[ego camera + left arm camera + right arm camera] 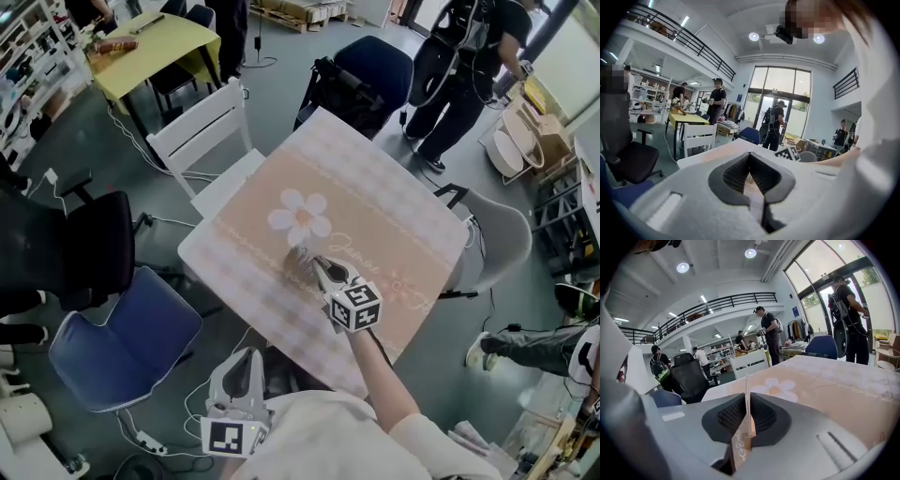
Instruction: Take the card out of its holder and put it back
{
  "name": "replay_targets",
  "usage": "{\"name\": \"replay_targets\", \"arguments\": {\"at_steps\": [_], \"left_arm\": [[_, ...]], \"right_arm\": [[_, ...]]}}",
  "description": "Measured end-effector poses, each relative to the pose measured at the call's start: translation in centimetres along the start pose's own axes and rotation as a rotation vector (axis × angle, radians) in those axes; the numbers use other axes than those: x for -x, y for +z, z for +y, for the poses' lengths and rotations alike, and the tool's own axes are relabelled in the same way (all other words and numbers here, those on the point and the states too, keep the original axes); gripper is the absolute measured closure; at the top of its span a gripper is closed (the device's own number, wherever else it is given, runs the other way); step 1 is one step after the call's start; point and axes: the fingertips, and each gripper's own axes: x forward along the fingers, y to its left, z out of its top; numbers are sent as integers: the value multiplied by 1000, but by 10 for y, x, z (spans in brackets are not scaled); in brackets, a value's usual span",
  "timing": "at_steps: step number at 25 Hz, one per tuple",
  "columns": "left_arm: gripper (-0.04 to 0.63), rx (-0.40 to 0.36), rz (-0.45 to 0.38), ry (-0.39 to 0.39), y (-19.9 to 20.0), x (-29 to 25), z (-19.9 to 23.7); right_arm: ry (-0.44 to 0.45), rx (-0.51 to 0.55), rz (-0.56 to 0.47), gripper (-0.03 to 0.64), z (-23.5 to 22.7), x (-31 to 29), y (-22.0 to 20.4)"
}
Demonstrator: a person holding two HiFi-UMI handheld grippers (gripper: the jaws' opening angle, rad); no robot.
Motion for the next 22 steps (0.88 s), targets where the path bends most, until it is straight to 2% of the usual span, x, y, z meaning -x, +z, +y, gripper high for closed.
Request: {"name": "replay_targets", "arguments": {"at_steps": [22], "left_arm": [[594,-2,8,-1,0,-1,0]], "right_arm": [[10,30,2,603,2,1,12]]}}
